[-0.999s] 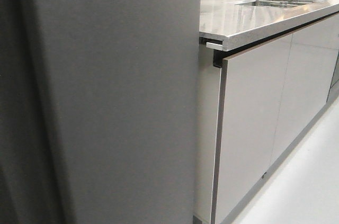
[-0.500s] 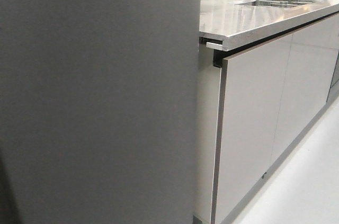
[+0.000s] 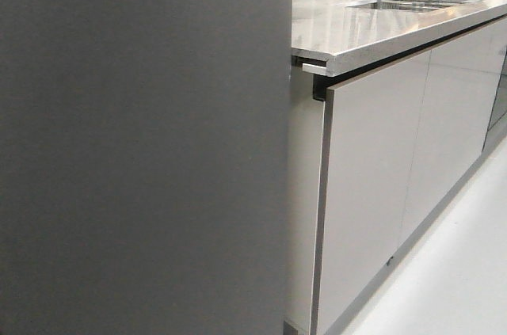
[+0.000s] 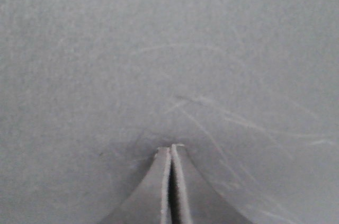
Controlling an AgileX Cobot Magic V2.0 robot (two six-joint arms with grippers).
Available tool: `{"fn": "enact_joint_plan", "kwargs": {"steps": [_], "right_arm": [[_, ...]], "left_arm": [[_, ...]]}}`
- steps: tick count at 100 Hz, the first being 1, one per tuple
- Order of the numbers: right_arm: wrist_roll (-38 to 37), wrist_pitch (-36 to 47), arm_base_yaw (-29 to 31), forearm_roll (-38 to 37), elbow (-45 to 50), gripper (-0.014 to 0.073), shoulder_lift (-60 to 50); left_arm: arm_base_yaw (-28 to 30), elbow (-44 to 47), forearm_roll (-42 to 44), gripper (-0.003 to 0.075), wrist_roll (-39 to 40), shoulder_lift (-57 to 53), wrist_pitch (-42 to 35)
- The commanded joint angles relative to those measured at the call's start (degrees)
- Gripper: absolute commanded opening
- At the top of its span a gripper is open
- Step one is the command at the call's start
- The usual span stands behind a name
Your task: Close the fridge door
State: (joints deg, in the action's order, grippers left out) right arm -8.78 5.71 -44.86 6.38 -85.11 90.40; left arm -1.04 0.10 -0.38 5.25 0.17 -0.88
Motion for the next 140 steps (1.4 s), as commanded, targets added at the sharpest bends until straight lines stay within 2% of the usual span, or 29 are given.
{"fn": "enact_joint_plan", "kwargs": {"steps": [1, 20, 53, 66, 88, 109, 140], "right_arm": [[0.5, 5.9, 0.2, -0.7, -4.0, -0.0076, 1.4], [0.5, 5.3, 0.2, -0.7, -7.6, -0.0076, 4.8], [0.5, 6.0, 1.8, -0.9, -8.2, -0.0076, 6.3], [0.5, 5.3, 3.0, -4.1, -8.2, -0.0076, 6.2], [0.5, -0.4, 4.3, -9.2, -7.9, -0.0076, 3.6], [0.5, -2.2, 6.9, -11.2, -4.0, -0.0076, -2.1], [0.5, -2.1, 14.3, -11.3, 9.4, -0.0076, -14.7]], "left_arm": [[-0.3, 1.6, -0.1, -0.002, 0.2, 1.1, -4.4], [-0.3, 1.6, -0.1, -0.0021, 0.2, 1.1, -4.4], [-0.3, 1.6, -0.1, -0.002, 0.2, 1.1, -4.4], [-0.3, 1.6, -0.1, -0.0021, 0.2, 1.1, -4.4], [-0.3, 1.6, -0.1, -0.0021, 0.2, 1.1, -4.4], [-0.3, 1.6, -0.1, -0.0021, 0.2, 1.1, -4.4], [-0.3, 1.6, -0.1, -0.0021, 0.2, 1.1, -4.4]]}}
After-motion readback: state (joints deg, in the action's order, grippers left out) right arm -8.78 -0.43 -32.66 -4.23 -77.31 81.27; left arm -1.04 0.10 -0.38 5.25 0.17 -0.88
